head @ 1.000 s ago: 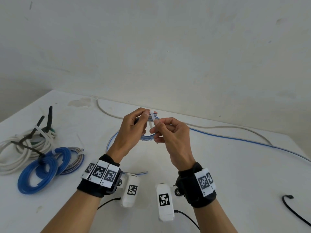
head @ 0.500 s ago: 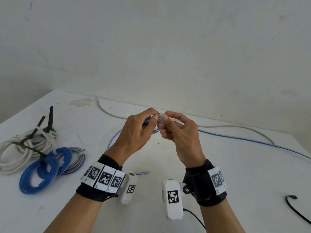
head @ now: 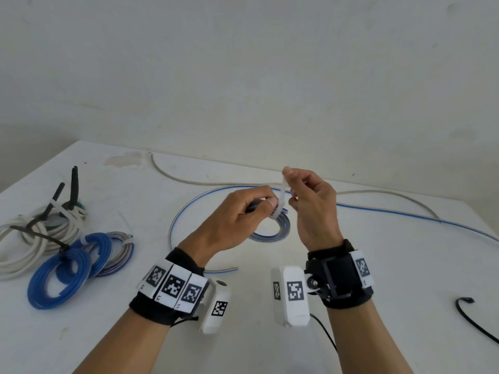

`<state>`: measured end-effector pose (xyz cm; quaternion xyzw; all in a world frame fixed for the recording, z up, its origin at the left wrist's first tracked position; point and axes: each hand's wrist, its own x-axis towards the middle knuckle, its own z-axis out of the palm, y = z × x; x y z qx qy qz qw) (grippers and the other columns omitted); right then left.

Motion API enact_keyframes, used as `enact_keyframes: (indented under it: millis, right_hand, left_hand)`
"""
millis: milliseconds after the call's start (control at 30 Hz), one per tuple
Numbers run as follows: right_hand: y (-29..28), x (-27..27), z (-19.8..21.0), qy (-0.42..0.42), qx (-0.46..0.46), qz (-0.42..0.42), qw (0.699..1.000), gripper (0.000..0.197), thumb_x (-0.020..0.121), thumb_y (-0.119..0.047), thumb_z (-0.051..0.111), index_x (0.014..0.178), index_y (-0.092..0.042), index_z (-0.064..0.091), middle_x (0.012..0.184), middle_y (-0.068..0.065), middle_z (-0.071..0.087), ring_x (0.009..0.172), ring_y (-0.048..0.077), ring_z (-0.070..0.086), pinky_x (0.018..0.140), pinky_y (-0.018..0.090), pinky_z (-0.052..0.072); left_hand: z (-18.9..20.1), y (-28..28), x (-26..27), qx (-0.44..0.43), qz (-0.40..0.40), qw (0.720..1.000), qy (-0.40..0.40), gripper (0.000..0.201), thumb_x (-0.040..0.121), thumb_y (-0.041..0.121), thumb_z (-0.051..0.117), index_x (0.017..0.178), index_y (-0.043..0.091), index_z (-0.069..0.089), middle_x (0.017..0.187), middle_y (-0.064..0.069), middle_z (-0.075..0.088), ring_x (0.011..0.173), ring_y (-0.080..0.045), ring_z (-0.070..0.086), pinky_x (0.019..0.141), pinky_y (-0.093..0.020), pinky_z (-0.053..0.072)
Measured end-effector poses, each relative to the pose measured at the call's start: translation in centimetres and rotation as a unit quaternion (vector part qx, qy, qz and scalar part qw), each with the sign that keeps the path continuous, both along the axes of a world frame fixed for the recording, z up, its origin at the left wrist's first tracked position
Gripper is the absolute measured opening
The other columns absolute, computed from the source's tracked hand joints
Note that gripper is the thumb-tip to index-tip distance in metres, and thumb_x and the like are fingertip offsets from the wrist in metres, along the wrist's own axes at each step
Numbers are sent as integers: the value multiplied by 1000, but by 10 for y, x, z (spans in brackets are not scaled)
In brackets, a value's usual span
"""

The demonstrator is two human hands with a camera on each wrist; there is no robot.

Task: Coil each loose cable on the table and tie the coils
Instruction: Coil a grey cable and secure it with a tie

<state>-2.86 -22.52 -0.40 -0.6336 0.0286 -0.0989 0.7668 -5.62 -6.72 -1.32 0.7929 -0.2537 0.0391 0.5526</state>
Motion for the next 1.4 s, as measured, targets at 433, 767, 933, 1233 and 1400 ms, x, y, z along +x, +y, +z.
enact_keyframes:
  millis: [433,767,933,1233,1400]
  right_hand:
    - [3,-5,1,-63,-4,11,998,12,102,-17,60,98,-6,57,71,3,71,53,15,48,56,28,42]
    - [3,-4,1,-114,45,-34,992,10,103,-8,57,95,-1,56,67,8,66,52,14,42,49,20,36]
    - [3,-3,2,-135,51,-42,989,13,103,-7,58,90,-3,55,67,11,64,51,14,41,49,22,35]
    - [7,-2,-9,-51,41,64,996,20,105,-19,55,100,-2,64,76,1,66,55,9,43,53,20,37]
    - [12,-3,-11,-88,-26,88,992,25,107,-18,51,99,-4,71,78,-1,65,57,9,47,55,22,42]
  left_hand:
    - [-3,-17,-7,-67,46,994,79,37,103,28,56,75,5,58,66,-7,45,64,-20,36,65,-39,35]
    - [-9,-19,-3,-72,44,985,147,32,103,32,55,82,10,64,56,3,35,53,-16,27,56,-34,32]
    - [-5,-23,-5,-98,39,982,156,30,106,19,50,95,-6,62,48,20,52,47,-7,27,53,-25,29]
    - [-11,-7,0,-126,46,974,182,35,104,16,52,98,-18,57,48,17,53,51,-13,24,56,-31,25]
    - [-12,-3,6,-153,71,969,179,37,100,30,60,87,-5,62,50,12,40,50,-11,25,54,-30,26]
